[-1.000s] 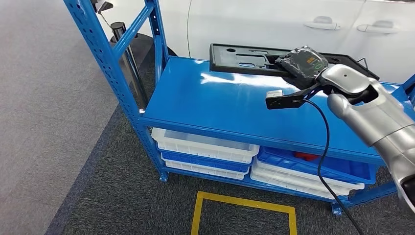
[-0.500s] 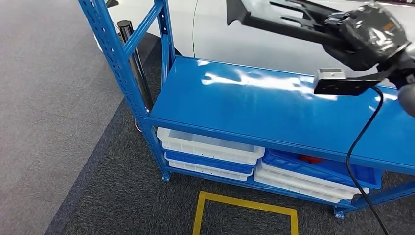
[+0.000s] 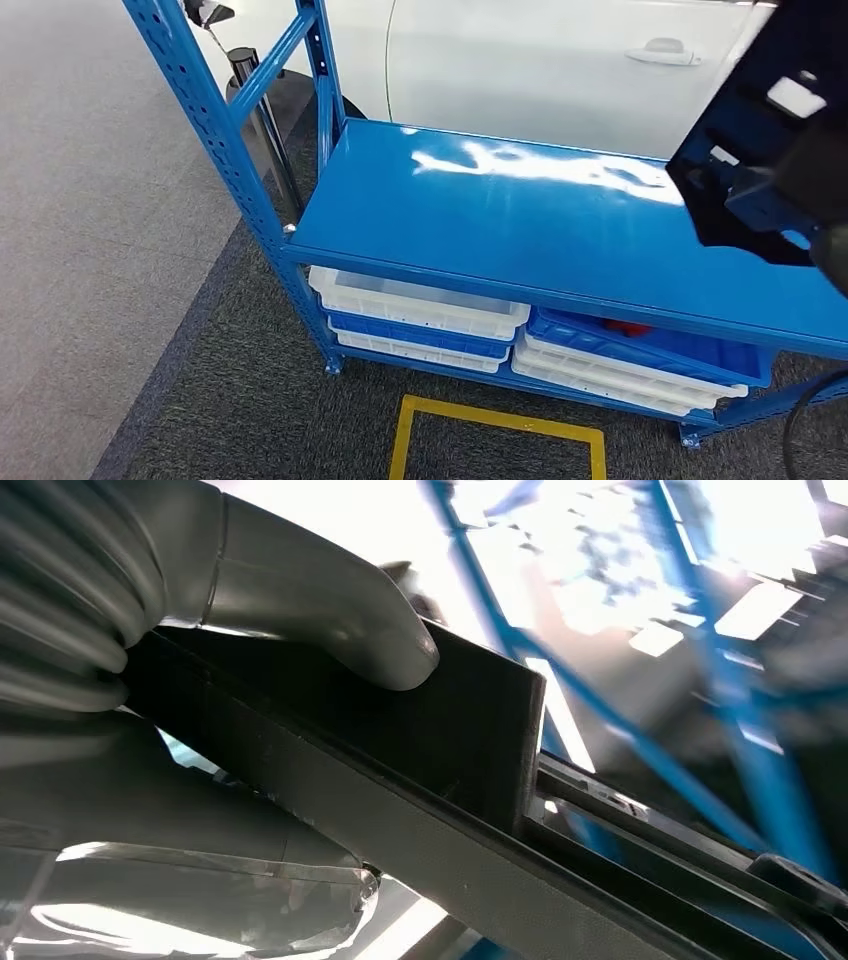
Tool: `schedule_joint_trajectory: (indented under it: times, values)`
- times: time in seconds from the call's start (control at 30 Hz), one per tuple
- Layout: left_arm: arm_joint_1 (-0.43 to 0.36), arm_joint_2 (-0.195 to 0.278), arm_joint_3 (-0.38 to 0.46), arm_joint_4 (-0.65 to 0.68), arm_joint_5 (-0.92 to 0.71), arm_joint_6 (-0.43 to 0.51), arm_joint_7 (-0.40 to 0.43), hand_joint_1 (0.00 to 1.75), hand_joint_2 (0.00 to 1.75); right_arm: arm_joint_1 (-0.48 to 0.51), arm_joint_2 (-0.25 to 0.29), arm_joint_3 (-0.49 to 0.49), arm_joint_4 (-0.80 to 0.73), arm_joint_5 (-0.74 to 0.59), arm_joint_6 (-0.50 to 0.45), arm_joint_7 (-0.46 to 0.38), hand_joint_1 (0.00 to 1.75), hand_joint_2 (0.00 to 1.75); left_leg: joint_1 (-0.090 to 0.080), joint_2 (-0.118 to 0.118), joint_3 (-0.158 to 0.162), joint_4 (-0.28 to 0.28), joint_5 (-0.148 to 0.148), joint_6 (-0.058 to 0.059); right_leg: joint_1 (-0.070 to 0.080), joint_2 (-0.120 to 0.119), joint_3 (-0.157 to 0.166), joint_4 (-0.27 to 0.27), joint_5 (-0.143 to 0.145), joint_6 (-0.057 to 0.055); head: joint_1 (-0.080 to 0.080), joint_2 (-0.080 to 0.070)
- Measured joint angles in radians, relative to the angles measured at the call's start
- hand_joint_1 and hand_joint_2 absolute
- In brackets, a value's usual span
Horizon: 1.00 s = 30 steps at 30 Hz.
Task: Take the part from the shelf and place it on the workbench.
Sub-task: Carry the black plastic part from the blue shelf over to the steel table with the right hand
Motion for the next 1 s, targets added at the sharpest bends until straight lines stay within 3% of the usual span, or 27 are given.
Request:
schedule_joint_trajectory:
  times: [0.03,0.17,0.23,0.3,0.33,0.37,0.4,0.47,0.53,0.63,0.7,0.8,0.83,0.87,0.9,1.0]
  values:
    - [-0.001,0.001,0.001,0.0,0.002,0.002,-0.002,0.0,0.0,0.017,0.041,-0.005,-0.013,-0.017,0.011,-0.019,1.75,1.75,-0.003,0.0,0.015,-0.033,0.005,0.003,0.0,0.004,0.0,0.0,0.001,0.004,0.0,0.0]
    - [-0.012,0.0,0.001,0.0,0.002,0.004,-0.004,0.0,0.0,0.043,0.195,0.029,-0.038,-0.101,0.067,-0.044,1.75,1.75,-0.002,0.003,0.03,-0.067,0.018,0.014,-0.006,0.009,-0.003,0.004,-0.003,0.026,0.0,0.0]
    - [-0.021,-0.001,0.001,0.0,-0.003,0.005,0.001,0.0,0.0,0.049,0.266,0.076,-0.041,-0.147,0.101,-0.056,1.75,1.75,0.003,0.005,0.035,-0.082,0.031,0.021,-0.009,0.008,-0.034,0.076,-0.05,0.033,0.0,0.0]
    - [-0.026,-0.001,0.001,0.0,-0.01,0.005,0.006,0.0,0.0,0.055,0.332,0.139,-0.038,-0.189,0.129,-0.073,1.75,1.75,0.003,0.006,0.033,-0.083,0.033,0.023,-0.013,0.008,-0.091,0.202,-0.111,0.039,0.0,0.0]
    - [-0.028,-0.001,0.001,0.0,-0.013,0.005,0.009,0.0,0.0,0.058,0.365,0.175,-0.034,-0.216,0.142,-0.08,1.75,1.75,0.003,0.006,0.032,-0.082,0.034,0.022,-0.015,0.008,-0.11,0.246,-0.124,0.043,0.0,0.0]
    - [-0.03,-0.002,0.001,0.0,-0.015,0.005,0.012,0.0,0.0,0.06,0.394,0.21,-0.03,-0.246,0.152,-0.085,1.75,1.75,0.003,0.006,0.031,-0.081,0.034,0.021,-0.018,0.007,-0.113,0.256,-0.118,0.045,0.0,0.0]
    - [-0.032,-0.002,0.0,0.0,-0.019,0.005,0.016,0.0,0.0,0.058,0.421,0.246,-0.023,-0.281,0.161,-0.086,1.75,1.75,0.003,0.005,0.031,-0.079,0.033,0.019,-0.021,0.007,-0.097,0.225,-0.093,0.047,0.0,0.0]
    - [-0.04,-0.003,-0.001,0.0,-0.024,0.005,0.023,0.0,0.0,0.048,0.474,0.321,-0.004,-0.346,0.173,-0.077,1.75,1.75,0.005,0.005,0.03,-0.073,0.03,0.01,-0.024,0.006,-0.027,0.091,-0.031,0.047,0.0,0.0]
    - [-0.049,-0.004,-0.002,0.0,-0.028,0.006,0.03,0.0,0.0,0.034,0.527,0.399,0.022,-0.392,0.175,-0.055,1.75,1.75,0.004,0.004,0.027,-0.065,0.027,-0.003,-0.02,0.008,0.016,0.001,-0.003,0.038,0.0,0.0]
    - [-0.056,-0.005,-0.003,0.0,-0.034,0.012,0.036,0.0,0.0,-0.01,0.604,0.506,0.067,-0.439,0.17,0.007,1.75,1.75,0.004,0.005,0.022,-0.064,0.028,-0.023,-0.015,0.013,0.013,-0.008,0.001,0.016,0.0,0.0]
    - [-0.059,-0.005,-0.003,0.0,-0.037,0.021,0.041,0.0,0.0,-0.063,0.653,0.564,0.1,-0.472,0.165,0.065,1.75,1.75,0.007,0.006,0.007,-0.03,0.004,-0.035,-0.018,0.014,0.011,-0.012,0.007,0.002,0.0,0.0]
    - [-0.059,-0.005,-0.003,0.0,-0.048,0.031,0.054,0.0,0.0,-0.151,0.719,0.624,0.157,-0.525,0.154,0.157,1.75,1.75,0.011,0.005,-0.078,0.153,-0.087,-0.046,-0.015,0.013,0.007,-0.014,0.011,-0.011,0.0,0.0]
    - [-0.058,-0.005,-0.003,0.0,-0.054,0.034,0.059,0.0,0.0,-0.176,0.74,0.64,0.175,-0.535,0.149,0.181,1.75,1.75,0.012,0.005,-0.106,0.21,-0.106,-0.048,-0.013,0.012,0.005,-0.013,0.011,-0.012,0.0,0.0]
    - [-0.057,-0.005,-0.003,0.0,-0.061,0.035,0.064,0.0,0.0,-0.198,0.759,0.655,0.192,-0.539,0.144,0.199,1.75,1.75,0.012,0.005,-0.118,0.234,-0.105,-0.048,-0.012,0.012,0.005,-0.012,0.011,-0.012,0.0,0.0]
    - [-0.057,-0.005,-0.003,0.0,-0.069,0.036,0.068,0.0,0.0,-0.219,0.777,0.668,0.207,-0.539,0.138,0.212,1.75,1.75,0.012,0.005,-0.11,0.217,-0.085,-0.048,-0.012,0.012,0.005,-0.012,0.011,-0.012,0.0,0.0]
    - [-0.06,-0.004,-0.003,0.0,-0.084,0.037,0.077,0.0,0.0,-0.271,0.82,0.694,0.239,-0.535,0.119,0.233,1.75,1.75,0.011,0.005,-0.014,0.018,0.01,-0.039,-0.01,0.012,0.006,-0.007,0.008,-0.006,0.0,0.0]
